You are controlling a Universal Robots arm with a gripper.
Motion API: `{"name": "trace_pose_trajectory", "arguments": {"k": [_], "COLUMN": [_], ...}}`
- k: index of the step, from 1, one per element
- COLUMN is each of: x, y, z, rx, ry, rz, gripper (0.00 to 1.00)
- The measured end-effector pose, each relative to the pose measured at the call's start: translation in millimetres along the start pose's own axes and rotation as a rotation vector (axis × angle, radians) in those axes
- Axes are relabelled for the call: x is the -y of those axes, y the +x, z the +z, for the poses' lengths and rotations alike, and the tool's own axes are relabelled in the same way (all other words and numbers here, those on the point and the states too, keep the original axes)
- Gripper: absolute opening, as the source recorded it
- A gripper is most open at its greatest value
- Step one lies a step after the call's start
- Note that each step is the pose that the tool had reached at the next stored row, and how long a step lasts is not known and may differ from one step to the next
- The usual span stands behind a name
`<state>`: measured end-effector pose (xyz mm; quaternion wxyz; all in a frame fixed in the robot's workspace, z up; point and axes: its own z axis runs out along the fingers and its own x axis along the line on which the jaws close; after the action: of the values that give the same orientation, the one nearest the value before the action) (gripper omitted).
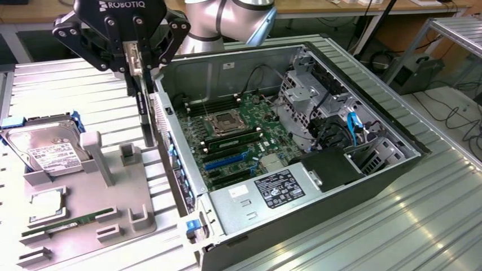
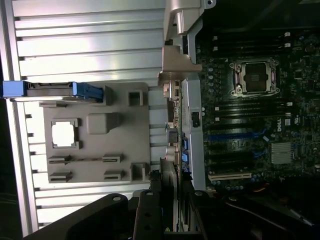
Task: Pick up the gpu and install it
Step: 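Pick up the gpu and move the gpu toward the slot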
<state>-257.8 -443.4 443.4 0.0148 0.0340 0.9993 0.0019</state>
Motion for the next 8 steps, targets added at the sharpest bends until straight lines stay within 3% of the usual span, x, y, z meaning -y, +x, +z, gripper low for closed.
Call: {"name": "trace_pose_trajectory", "arguments": {"k": [8], "x": [-0.2], "y": [-3.2], "z": [0.1], "rx": [0.0001], "ry": [0.0007], "rz": [0.000], "gripper": [0.26]}}
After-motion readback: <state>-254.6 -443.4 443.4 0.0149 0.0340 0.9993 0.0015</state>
